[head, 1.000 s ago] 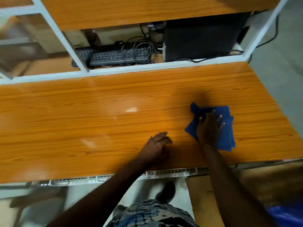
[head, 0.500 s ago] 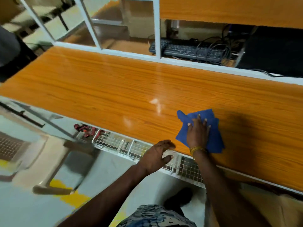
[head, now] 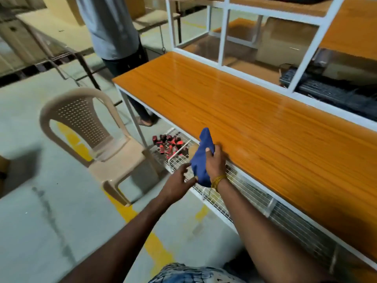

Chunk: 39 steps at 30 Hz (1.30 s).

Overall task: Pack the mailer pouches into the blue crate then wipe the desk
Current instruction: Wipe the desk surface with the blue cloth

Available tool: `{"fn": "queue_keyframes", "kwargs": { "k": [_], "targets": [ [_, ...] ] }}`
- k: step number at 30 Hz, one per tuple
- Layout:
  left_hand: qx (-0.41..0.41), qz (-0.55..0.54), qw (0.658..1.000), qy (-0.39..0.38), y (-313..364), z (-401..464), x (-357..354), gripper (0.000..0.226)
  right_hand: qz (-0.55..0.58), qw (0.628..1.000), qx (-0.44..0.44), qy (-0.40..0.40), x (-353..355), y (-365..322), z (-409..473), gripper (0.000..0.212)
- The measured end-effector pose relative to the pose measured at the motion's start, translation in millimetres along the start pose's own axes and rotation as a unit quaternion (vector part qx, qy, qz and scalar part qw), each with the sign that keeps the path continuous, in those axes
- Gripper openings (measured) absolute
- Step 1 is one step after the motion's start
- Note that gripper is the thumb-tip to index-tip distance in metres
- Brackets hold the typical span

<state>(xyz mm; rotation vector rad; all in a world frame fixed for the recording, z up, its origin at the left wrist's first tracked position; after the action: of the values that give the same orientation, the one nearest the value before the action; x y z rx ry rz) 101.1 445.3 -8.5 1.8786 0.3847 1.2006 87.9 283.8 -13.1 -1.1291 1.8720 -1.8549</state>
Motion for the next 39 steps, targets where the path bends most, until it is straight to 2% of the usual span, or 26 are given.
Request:
{"fn": "queue_keyframes", "kwargs": {
  "k": [2, 6, 10, 12, 14, 17, 19, 21, 23, 24, 26, 29, 33, 36, 39],
  "targets": [
    [0.015, -0.038, 0.998, 0.054, -5.0, 6.3, 40.7, 0.082, 0.074, 0.997, 0.002, -0.013, -29.8, -35.7, -8.4, 0.018],
    [0.019, -0.156, 0.977, 0.146, 3.6, 1.7, 112.2, 0.062, 0.178, 0.98, 0.016, -0.085, -83.1, -98.5, -29.0, 0.027],
    [-0.005, -0.274, 0.928, 0.254, -2.9, -7.0, 174.3, 0.051, 0.293, 0.936, 0.054, -0.188, -123.4, -147.6, -44.5, 0.032],
    [0.011, -0.304, 0.9, 0.314, -17.6, -6.5, 196.4, 0.044, 0.291, 0.928, 0.065, -0.224, -141.6, -160.7, -47.1, 0.045],
    [0.009, -0.311, 0.873, 0.376, -27.8, -4.9, 215.7, 0.04, 0.263, 0.934, 0.088, -0.226, -158.9, -167.4, -43.3, 0.057],
    [-0.023, -0.299, 0.841, 0.451, -33.9, 4.0, 239.8, 0.034, 0.199, 0.943, 0.158, -0.215, -185.7, -176.9, -28.3, 0.063],
    [-0.03, -0.276, 0.831, 0.482, -35.7, 16.6, 255.1, 0.031, 0.142, 0.944, 0.211, -0.21, -203.8, -184.6, -16.8, 0.065],
    [-0.025, -0.258, 0.829, 0.496, -38.7, 34.4, 270.0, 0.029, 0.07, 0.944, 0.281, -0.159, -215.2, -194.5, -0.9, 0.07],
    [-0.019, -0.233, 0.827, 0.512, -40.3, 53.6, 288.4, 0.028, 0.035, 0.925, 0.36, -0.115, -223.7, -212.9, 16.1, 0.068],
    [-0.017, -0.222, 0.823, 0.523, -42.2, 63.2, 298.2, 0.028, 0.039, 0.913, 0.388, -0.119, -229.0, -221.9, 26.4, 0.063],
    [-0.02, -0.198, 0.815, 0.544, -40.6, 80.2, 318.0, 0.031, 0.074, 0.895, 0.402, -0.179, -242.6, -240.3, 49.9, 0.056],
    [-0.039, -0.151, 0.817, 0.554, -31.7, 103.3, 343.1, 0.039, 0.099, 0.869, 0.407, -0.262, -262.3, -265.4, 78.8, 0.064],
    [-0.056, -0.09, 0.809, 0.579, -29.3, 124.1, 370.4, 0.042, 0.15, 0.821, 0.441, -0.329, -286.3, -294.4, 102.2, 0.072],
    [-0.041, -0.047, 0.811, 0.581, -43.5, 137.2, 389.9, 0.05, 0.162, 0.796, 0.483, -0.326, -308.4, -304.4, 115.3, 0.074],
    [-0.035, 0.047, 0.835, 0.547, -63.5, 154.1, 400.9, 0.065, 0.114, 0.792, 0.51, -0.316, -340.0, -304.7, 129.6, 0.058]
  ]
}}
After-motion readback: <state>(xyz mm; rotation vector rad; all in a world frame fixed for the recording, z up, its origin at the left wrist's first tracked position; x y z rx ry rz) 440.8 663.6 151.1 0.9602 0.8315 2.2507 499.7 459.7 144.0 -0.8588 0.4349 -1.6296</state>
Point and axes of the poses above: each hand's wrist, its own z-axis towards the middle knuckle, its own x-axis out of the back of the hand, y = z × x, the point moved 5 cm from there along z, towards the middle knuckle, and after that the axes turned 7 degrees about y, right-handed, at the moved point
